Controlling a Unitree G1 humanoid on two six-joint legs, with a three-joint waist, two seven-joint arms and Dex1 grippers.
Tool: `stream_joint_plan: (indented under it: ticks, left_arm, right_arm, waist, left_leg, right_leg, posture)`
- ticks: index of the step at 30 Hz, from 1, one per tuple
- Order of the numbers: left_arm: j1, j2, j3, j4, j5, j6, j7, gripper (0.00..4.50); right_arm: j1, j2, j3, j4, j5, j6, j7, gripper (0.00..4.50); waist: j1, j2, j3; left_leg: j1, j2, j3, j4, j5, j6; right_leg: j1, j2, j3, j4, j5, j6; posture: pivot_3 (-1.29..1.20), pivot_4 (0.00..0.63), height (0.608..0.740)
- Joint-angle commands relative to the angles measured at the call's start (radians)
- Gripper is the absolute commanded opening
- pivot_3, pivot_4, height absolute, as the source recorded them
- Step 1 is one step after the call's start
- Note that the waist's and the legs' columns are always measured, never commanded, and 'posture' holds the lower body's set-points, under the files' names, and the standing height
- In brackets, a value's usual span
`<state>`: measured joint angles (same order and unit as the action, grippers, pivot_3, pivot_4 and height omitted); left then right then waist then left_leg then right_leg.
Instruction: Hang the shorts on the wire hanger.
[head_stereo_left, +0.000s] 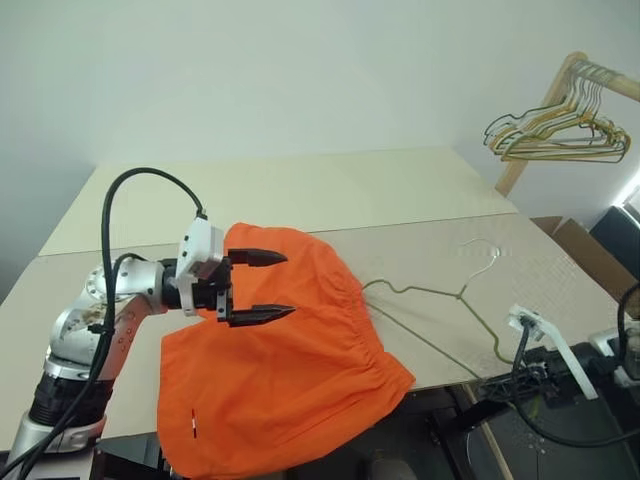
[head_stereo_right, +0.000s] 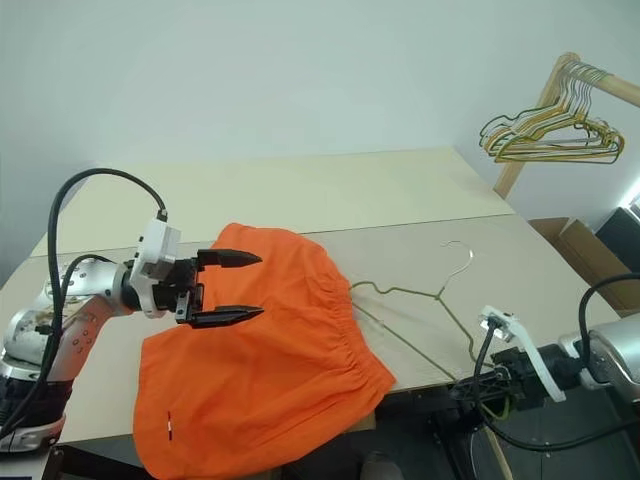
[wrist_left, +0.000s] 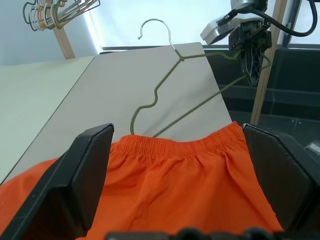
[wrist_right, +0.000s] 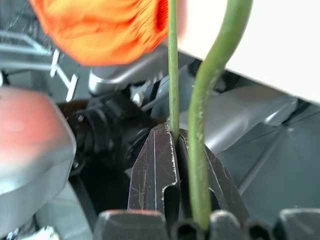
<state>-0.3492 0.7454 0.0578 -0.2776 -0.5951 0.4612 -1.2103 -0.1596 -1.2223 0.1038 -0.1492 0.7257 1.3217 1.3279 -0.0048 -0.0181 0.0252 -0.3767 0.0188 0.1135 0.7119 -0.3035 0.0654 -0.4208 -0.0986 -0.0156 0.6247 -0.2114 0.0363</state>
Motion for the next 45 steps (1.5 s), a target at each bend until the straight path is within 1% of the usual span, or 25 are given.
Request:
stream_joint_plan:
  ticks: [1,9,12,16,23,27,29,30,32,33,37,40,45]
  left_arm:
    - [-0.024,0.014,0.015,-0.003,-0.006,-0.017,-0.006,4.48]
    - [-0.009,0.015,0.013,-0.009,0.002,-0.028,-0.002,4.48]
    - [-0.008,0.017,0.015,-0.005,0.008,-0.034,-0.001,4.48]
    - [-0.01,0.019,0.014,-0.002,0.012,-0.04,-0.001,4.48]
    - [-0.013,0.029,0.015,0.003,0.019,-0.049,-0.003,4.48]
    - [-0.009,0.03,0.016,0.004,0.023,-0.054,-0.002,4.48]
    - [-0.005,0.03,0.015,0.004,0.027,-0.061,-0.001,4.48]
    - [-0.004,0.03,0.014,0.004,0.029,-0.064,0.001,4.48]
    - [-0.003,0.029,0.013,0.003,0.031,-0.067,0.003,4.48]
    - [-0.003,0.029,0.014,0.002,0.033,-0.067,0.005,4.48]
    - [0.007,0.031,0.022,-0.005,0.036,-0.067,0.008,4.48]
    - [0.012,0.033,0.024,-0.007,0.037,-0.069,0.008,4.48]
    - [0.01,0.029,0.018,-0.006,0.044,-0.073,0.015,4.48]
  right_arm:
    - [0.002,-0.019,0.007,-0.021,0.021,-0.006,0.02,0.0]
    - [-0.014,0.024,0.022,0.078,0.015,-0.015,0.003,0.0]
    - [-0.087,0.101,0.019,0.147,0.029,0.039,-0.03,0.0]
    - [-0.113,0.149,0.032,0.132,0.055,0.048,-0.01,0.0]
    - [-0.117,0.145,0.122,0.13,0.023,-0.005,0.032,0.0]
    - [-0.134,0.145,0.152,0.174,-0.004,-0.036,0.047,0.0]
    - [-0.201,0.196,0.156,0.225,-0.002,-0.004,0.029,0.0]
    - [-0.237,0.236,0.154,0.264,-0.008,0.023,-0.005,0.0]
    - [-0.279,0.288,0.151,0.322,-0.027,0.053,-0.054,0.0]
    - [-0.285,0.303,0.145,0.334,-0.025,0.048,-0.055,0.0]
    - [-0.27,0.304,0.137,0.287,0.011,0.041,-0.019,0.0]
    - [-0.262,0.294,0.171,0.241,0.012,0.036,-0.002,0.0]
    - [-0.337,0.37,0.168,0.339,-0.01,0.047,-0.032,0.0]
  waist:
    - [0.002,0.0,0.0]
    - [0.009,0.0,0.0]
    - [0.007,0.0,0.0]
    - [0.016,0.0,0.0]
    - [0.027,0.0,0.0]
    - [0.03,0.0,0.0]
    - [0.027,0.0,0.0]
    - [0.021,0.0,0.0]
    - [0.017,-0.001,-0.001]
    - [0.019,-0.001,-0.001]
    - [0.043,0.0,-0.001]
    - [0.05,0.0,-0.001]
    - [0.049,0.0,-0.001]
  left_leg:
    - [0.0,0.0,0.0,0.0,0.0,0.0]
    - [0.0,0.0,0.0,0.0,0.0,0.0]
    - [0.001,0.0,0.0,0.0,0.0,0.0]
    - [0.0,0.0,0.0,0.0,0.0,0.0]
    - [-0.001,-0.001,0.0,0.0,-0.001,0.001]
    - [-0.001,-0.001,0.0,0.0,0.0,0.001]
    - [-0.001,-0.001,0.0,0.0,0.0,0.001]
    - [-0.001,-0.001,0.0,0.0,0.0,0.001]
    - [0.0,0.0,0.0,0.0,0.0,0.0]
    - [0.0,0.0,0.0,0.0,0.0,0.0]
    - [-0.004,-0.001,0.0,0.0,0.001,-0.002]
    - [-0.005,-0.001,0.0,0.001,0.002,-0.003]
    - [-0.004,-0.001,0.0,0.001,-0.001,0.001]
  right_leg:
    - [0.0,0.0,0.0,0.0,0.0,0.0]
    - [0.0,0.0,0.0,0.0,0.0,0.0]
    - [0.0,0.001,0.0,0.0,0.0,0.0]
    - [0.0,0.001,0.0,0.0,0.0,0.0]
    - [0.0,0.0,0.0,-0.001,0.0,0.0]
    - [0.0,0.0,-0.001,-0.001,0.0,0.0]
    - [0.0,0.0,0.0,-0.001,0.0,0.0]
    - [0.0,0.001,0.0,-0.001,0.0,0.0]
    - [0.001,0.002,0.001,-0.001,0.001,0.0]
    - [0.0,0.002,0.0,-0.001,0.001,0.0]
    - [-0.002,0.001,-0.001,-0.001,0.001,0.0]
    - [-0.002,0.001,-0.002,-0.002,0.001,0.0]
    - [-0.001,0.001,-0.002,-0.002,0.001,0.001]
  posture:
    - [0.02,0.0,0.74]
    - [0.03,0.0,0.74]
    - [0.04,0.0,0.74]
    - [0.05,0.0,0.74]
    - [0.06,0.0,0.74]
    - [0.07,0.0,0.74]
    - [0.08,0.0,0.74]
    - [0.08,0.0,0.74]
    - [0.08,0.0,0.74]
    - [0.09,0.0,0.74]
    - [0.09,0.0,0.74]
    - [0.09,0.0,0.74]
    - [0.09,0.0,0.74]
